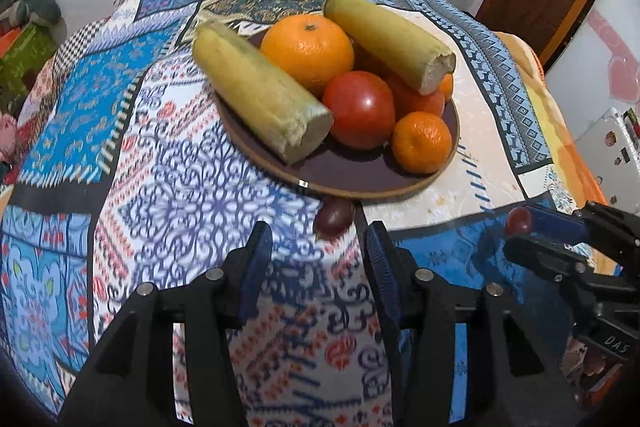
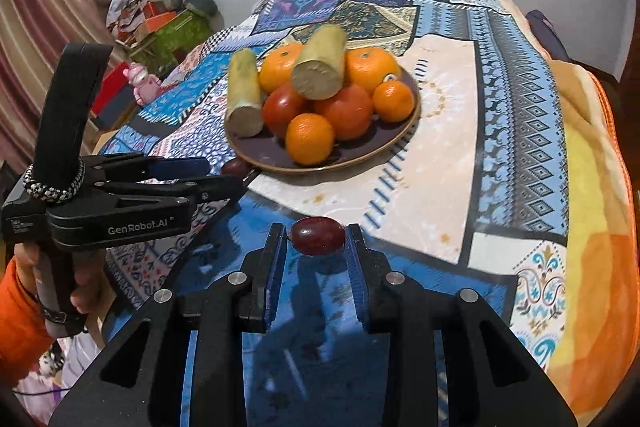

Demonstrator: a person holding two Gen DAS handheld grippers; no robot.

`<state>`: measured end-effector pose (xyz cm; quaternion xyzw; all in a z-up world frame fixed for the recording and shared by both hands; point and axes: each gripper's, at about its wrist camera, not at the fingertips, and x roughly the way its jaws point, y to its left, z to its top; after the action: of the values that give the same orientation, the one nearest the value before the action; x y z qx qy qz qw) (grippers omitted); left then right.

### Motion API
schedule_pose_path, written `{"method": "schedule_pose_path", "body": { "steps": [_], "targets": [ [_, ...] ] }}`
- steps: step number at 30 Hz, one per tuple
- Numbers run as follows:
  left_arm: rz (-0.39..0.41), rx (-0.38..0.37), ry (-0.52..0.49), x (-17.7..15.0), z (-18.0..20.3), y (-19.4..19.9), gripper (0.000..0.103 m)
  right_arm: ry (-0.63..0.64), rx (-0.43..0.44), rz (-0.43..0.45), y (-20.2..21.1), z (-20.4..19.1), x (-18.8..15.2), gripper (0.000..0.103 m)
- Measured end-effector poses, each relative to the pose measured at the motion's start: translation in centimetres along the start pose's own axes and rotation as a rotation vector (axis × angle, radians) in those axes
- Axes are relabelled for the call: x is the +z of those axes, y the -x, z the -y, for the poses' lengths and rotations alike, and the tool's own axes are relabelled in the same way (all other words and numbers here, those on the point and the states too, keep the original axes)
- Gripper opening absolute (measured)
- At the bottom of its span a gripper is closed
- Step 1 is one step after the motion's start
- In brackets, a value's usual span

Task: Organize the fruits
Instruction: 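Grasp a dark plum with the left tool while the right tool grasps another, then set both plums on the plate rim and open both tools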

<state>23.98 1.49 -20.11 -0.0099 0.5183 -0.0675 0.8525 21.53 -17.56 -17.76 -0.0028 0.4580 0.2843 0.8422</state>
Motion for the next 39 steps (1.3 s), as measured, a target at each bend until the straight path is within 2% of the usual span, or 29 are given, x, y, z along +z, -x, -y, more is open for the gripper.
{"method": "schedule_pose_path", "body": {
  "steps": [4,6,9,19,26,39],
  "targets": [
    [0.0,0.017,-0.028,0.6,0.4,-0.8,0.043,-0.019,0.005,0.005,-0.2,0.6,0.4,0.028],
    [-0.001,0.017,-0.034,0.8,0.5,-1.0,0.037,-0.024,0.011,0.01,-0.1,0.8,0.6,0.028],
    [0.004,0.016,-0.053,0.6,0.8,-0.9,0.02,-0.024,0.016,0.015,-0.1,0.7,0.7,0.028],
    [0.026,-0.012,-0.062,0.0,1.2,0.7,0.019,-0.011,-0.004,0.042,0.2,0.9,1.8,0.028],
    [0.075,-0.041,-0.033,1.5,0.8,2.3,0.019,0.004,-0.032,0.064,0.3,1.5,3.3,0.028],
    [0.067,-0.032,-0.029,3.0,1.3,0.6,0.019,0.014,-0.046,0.03,-2.7,1.9,4.6,0.028]
  ]
}}
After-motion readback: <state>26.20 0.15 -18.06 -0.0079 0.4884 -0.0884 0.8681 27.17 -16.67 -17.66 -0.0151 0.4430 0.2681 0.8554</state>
